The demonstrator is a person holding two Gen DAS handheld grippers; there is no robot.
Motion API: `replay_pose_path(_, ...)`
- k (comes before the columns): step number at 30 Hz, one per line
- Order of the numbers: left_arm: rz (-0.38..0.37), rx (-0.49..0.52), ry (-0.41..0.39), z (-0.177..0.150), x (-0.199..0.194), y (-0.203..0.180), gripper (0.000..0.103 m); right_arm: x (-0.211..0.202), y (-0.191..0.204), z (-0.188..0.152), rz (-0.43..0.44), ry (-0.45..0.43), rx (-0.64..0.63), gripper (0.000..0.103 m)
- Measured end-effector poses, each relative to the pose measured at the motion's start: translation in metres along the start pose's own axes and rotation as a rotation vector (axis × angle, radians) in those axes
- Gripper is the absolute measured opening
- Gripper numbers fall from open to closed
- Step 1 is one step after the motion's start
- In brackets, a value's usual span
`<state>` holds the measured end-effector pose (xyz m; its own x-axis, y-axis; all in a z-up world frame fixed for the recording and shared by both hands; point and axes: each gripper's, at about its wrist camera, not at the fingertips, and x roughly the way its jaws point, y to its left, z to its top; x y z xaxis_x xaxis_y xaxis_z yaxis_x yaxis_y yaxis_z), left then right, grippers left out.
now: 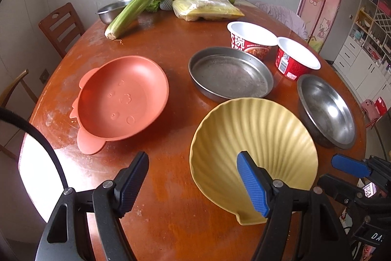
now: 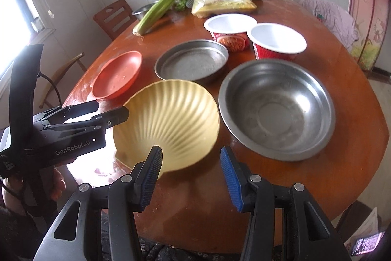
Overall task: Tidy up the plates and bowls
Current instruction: 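Grasp the yellow scallop-shell bowl's rim with the left tool, then lift the shell bowl with the left tool and carry it over the orange plate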
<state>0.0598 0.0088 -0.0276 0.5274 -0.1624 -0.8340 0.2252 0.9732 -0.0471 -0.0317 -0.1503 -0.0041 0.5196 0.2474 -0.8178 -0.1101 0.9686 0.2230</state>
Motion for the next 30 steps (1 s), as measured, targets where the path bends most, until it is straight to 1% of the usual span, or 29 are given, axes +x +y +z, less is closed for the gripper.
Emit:
replay_pose_path(5, 0.012, 0.017, 0.017, 0.001, 0.013, -0.003, 0.074, 0.016, -0.003, -0.001, -0.012, 0.044, 0.024, 0.051)
replay_pose_path(9, 0.006, 0.026, 0.027, -0.001, 0.020, -0.006, 0.074, 0.024, 0.001, 0.001, -0.018, 0.051, 0.018, 0.051)
replay_pose_path(10, 0.001, 0.028, 0.029, -0.001, 0.021, -0.007, 0.072, 0.026, 0.003, 0.002, -0.020, 0.053, 0.012, 0.051)
replay_pose_path(11, -0.008, 0.028, 0.032, -0.001, 0.022, -0.008, 0.067, 0.028, 0.004, 0.003, -0.021, 0.055, 0.008, 0.051)
replay_pose_path(15, -0.027, 0.036, 0.038, -0.002, 0.026, -0.009, 0.054, 0.033, 0.006, 0.006, -0.030, 0.051, -0.008, 0.051)
replay_pose_path(17, -0.039, 0.039, 0.035, -0.002, 0.026, -0.010, 0.035, 0.036, 0.008, 0.008, -0.038, 0.045, -0.019, 0.051)
replay_pose_path(18, -0.049, 0.038, 0.033, -0.002, 0.027, -0.010, 0.033, 0.037, 0.009, 0.008, -0.040, 0.042, -0.027, 0.051)
replay_pose_path(22, -0.047, 0.022, 0.028, -0.004, 0.027, -0.006, 0.029, 0.040, 0.012, 0.009, -0.055, 0.034, -0.056, 0.050)
replay_pose_path(26, -0.042, 0.006, 0.020, -0.005, 0.022, -0.001, 0.029, 0.042, 0.016, 0.011, -0.055, 0.037, -0.071, 0.049)
replay_pose_path(30, -0.031, -0.018, -0.013, -0.005, 0.008, 0.009, 0.029, 0.035, 0.028, 0.014, -0.045, 0.017, -0.102, 0.049)
